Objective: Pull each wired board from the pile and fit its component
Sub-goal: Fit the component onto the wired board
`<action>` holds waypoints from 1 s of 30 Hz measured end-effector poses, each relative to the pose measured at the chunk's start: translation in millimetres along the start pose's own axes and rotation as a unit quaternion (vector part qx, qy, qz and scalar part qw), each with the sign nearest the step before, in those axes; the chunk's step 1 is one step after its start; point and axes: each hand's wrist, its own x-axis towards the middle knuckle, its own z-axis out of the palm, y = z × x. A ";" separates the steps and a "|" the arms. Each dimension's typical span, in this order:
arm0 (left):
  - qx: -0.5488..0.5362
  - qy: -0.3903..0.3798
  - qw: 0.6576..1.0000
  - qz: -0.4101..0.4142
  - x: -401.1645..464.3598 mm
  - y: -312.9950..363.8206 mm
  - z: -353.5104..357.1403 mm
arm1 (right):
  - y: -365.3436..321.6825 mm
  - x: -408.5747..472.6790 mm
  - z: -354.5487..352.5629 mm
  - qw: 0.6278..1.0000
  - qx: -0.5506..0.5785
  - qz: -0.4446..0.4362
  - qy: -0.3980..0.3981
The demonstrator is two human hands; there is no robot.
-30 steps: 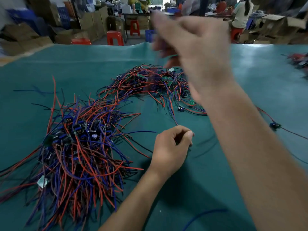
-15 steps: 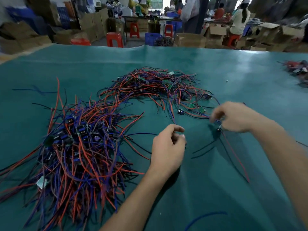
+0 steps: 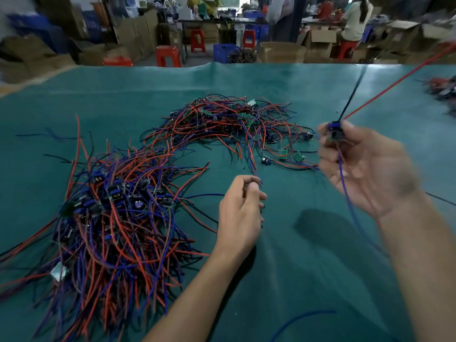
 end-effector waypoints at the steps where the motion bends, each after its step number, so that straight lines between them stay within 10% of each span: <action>1: -0.005 -0.007 1.000 0.002 -0.9 1.2 -0.2 | 7.4 -0.1 7.6 1.000 0.017 0.020 -0.012; 9: 0.043 -0.050 0.996 0.060 -1.3 0.5 -1.1 | 72.9 -1.6 20.4 0.973 -0.202 0.065 0.086; 25: 0.053 -0.130 0.990 0.009 -5.3 -1.9 1.8 | 65.1 11.6 -8.1 0.947 -0.223 -0.087 0.212; 30: 0.058 -0.148 0.987 0.014 -7.5 0.9 1.5 | 45.5 13.7 -32.1 0.934 -0.066 -0.130 0.326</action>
